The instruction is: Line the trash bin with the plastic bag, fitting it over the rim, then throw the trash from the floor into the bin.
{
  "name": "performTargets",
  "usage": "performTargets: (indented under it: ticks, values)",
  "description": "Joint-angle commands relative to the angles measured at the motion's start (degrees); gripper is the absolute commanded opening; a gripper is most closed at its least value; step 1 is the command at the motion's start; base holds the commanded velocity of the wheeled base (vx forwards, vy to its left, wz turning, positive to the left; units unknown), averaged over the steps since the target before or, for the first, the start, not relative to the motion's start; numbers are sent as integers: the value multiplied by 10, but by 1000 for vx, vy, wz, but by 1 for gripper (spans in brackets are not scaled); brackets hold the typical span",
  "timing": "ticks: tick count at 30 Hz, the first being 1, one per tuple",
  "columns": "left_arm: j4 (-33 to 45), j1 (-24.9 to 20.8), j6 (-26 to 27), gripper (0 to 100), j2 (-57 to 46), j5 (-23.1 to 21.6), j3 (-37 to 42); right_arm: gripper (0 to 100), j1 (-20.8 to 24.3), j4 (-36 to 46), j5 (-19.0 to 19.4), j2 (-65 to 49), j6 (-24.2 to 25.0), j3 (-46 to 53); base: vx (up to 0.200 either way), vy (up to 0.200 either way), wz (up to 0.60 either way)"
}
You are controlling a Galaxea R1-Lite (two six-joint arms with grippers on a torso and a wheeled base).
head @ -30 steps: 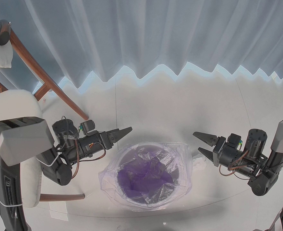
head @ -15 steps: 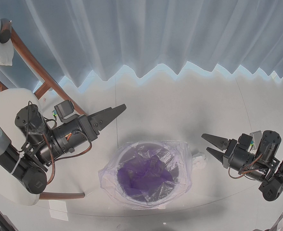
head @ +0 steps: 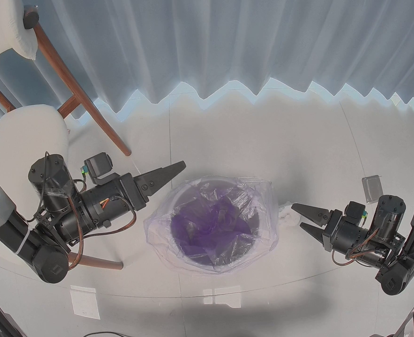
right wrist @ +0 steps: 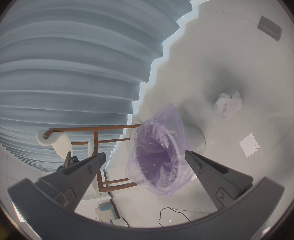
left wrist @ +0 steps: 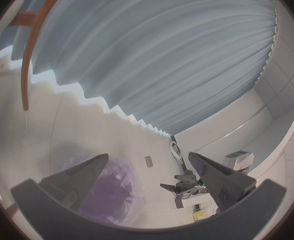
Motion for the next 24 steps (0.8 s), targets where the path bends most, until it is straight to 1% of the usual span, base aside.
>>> performTargets:
  ticks: [1, 2, 4, 8, 9, 12, 13, 16, 18, 23, 24]
  values:
    - [16, 1, 1, 100, 29, 0, -8, 100, 0, -10, 0, 14, 0, 0, 0, 0, 0]
    - [16, 1, 1, 100, 29, 0, -8, 100, 0, -10, 0, 14, 0, 0, 0, 0, 0]
    - [43, 19, 11, 100, 40, 0, -18, 100, 0, -10, 0, 19, 0, -1, 0, 0, 0]
    - [76, 38, 62, 100, 41, 9, -21, 100, 0, -10, 0, 25, 0, -1, 0, 0, 0]
    - [89, 39, 74, 100, 39, 19, -22, 100, 0, -10, 0, 27, 0, -1, 0, 0, 0]
    - [146, 34, 118, 100, 40, 84, -27, 100, 2, -10, 0, 36, -5, -1, 0, 0, 0]
    - [164, 33, 140, 100, 41, 112, -26, 100, 3, -10, 0, 40, -9, -1, 0, 0, 0]
    - [191, 32, 176, 100, 41, 166, -21, 100, 3, -10, -2, 47, -17, 0, 0, 0, 0]
    - [195, 28, 177, 100, 38, 180, -15, 100, 3, -10, -2, 53, -20, 0, 0, 0, 0]
    - [196, 19, 185, 100, 45, 181, 16, 100, 3, -10, -2, 60, -23, 0, 0, 0, 0]
    - [195, 20, 194, 100, 68, 185, 19, 100, 3, -10, -3, 69, -23, -1, 0, 0, 0]
